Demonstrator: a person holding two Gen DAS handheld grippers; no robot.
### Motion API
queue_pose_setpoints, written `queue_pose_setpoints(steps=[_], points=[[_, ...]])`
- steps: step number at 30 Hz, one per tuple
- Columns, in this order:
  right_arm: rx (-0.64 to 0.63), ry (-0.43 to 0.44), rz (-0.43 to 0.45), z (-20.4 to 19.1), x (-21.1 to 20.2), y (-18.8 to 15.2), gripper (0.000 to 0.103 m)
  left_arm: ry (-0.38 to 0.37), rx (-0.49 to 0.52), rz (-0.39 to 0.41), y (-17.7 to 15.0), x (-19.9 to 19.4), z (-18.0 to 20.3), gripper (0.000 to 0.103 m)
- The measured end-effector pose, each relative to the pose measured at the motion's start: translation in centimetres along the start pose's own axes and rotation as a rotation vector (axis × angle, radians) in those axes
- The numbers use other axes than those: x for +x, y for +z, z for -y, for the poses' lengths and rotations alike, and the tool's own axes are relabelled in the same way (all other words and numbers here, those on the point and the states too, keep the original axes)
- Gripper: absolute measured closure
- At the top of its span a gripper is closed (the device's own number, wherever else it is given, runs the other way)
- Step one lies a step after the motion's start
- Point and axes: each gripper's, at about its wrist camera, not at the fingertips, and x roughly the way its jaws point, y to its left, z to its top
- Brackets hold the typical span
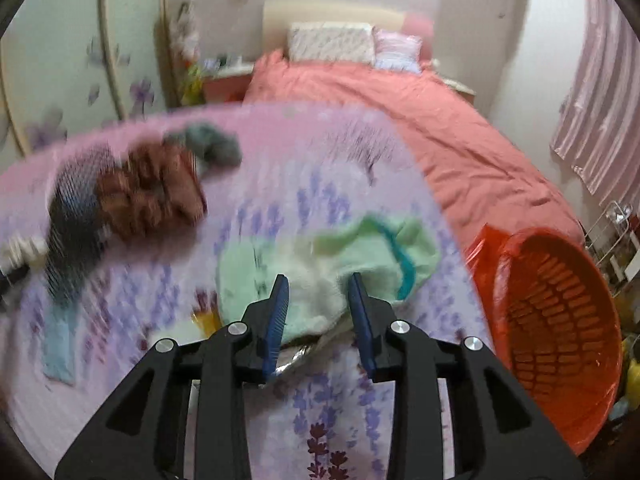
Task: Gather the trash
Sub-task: 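Grasp the crumpled tissue with the left tool while the right tool grasps the mint-green cloth, then lift the tissue with the left tool while the right tool lifts the cloth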
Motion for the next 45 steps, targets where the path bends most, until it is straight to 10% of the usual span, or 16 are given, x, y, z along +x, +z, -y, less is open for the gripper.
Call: queue_pose_setpoints(steps=[2,13,17,20,26,45], points=[[0.034,0.042,-0.002,0.5,0.0,0.2,0.097,-0.001,-0.001,0.000,0.0,0.0,0.0,0.061],[0.067,0.110,-0.001,0.7,-0.2,1.6,0.096,-0.007,0.004,0.000,-0.1,0.0,-0.2,0.058],[0.035,0.092,-0.003,-0.4,0.2,1.4,0.056,-0.008,0.005,0.000,-0.1,0.0,-0.1,0.058],[-0.006,0.047,-0.014,-1.5,0.7,1.1,0.052,-0.013,0.001,0.000,-0.1,-0.1,-0.1,0.057],[-0.039,0.057,-0.010,-2.4,0.5,0.8,0.092,-0.052,-0.019,0.007,0.0,-0.3,-0.7,0.055],[0.058,0.218,0.122,-1.0,-4.3,2.9,0.094,-0.076,0.059,0.068,1.3,-2.2,1.5,0.064]])
